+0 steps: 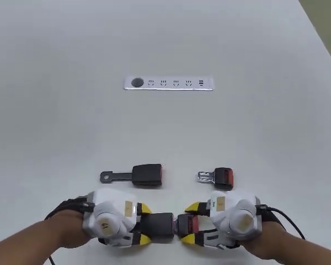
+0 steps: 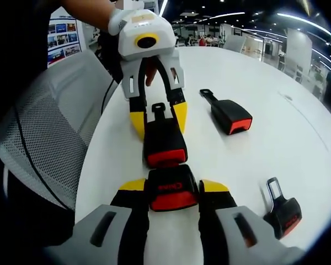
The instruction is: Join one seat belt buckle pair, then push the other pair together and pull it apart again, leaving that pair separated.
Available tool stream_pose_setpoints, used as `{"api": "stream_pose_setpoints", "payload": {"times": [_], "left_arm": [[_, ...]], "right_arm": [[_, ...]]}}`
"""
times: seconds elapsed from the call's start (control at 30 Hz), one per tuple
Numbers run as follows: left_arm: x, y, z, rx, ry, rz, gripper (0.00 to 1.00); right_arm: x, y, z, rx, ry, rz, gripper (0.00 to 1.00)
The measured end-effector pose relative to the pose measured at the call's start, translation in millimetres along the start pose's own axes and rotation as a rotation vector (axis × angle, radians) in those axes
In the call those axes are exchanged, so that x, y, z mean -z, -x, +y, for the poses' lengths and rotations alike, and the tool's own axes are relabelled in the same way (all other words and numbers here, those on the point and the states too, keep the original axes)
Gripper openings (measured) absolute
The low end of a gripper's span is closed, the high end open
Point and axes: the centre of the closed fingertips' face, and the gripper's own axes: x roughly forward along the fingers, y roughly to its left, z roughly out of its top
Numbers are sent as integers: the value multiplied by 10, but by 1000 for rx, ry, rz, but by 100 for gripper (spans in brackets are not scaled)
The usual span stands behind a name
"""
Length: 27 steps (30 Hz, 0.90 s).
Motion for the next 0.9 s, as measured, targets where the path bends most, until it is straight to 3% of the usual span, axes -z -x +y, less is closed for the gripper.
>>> {"api": "stream_pose_setpoints", "payload": {"times": [0.23, 0.9], "left_arm": [[10, 6, 11, 2, -3, -42, 32], [27, -9, 30, 23, -11, -58, 31]], "right_arm": [[-42, 8, 11, 6, -4, -25, 32], [-29, 16, -21, 21, -37, -56, 32]]}}
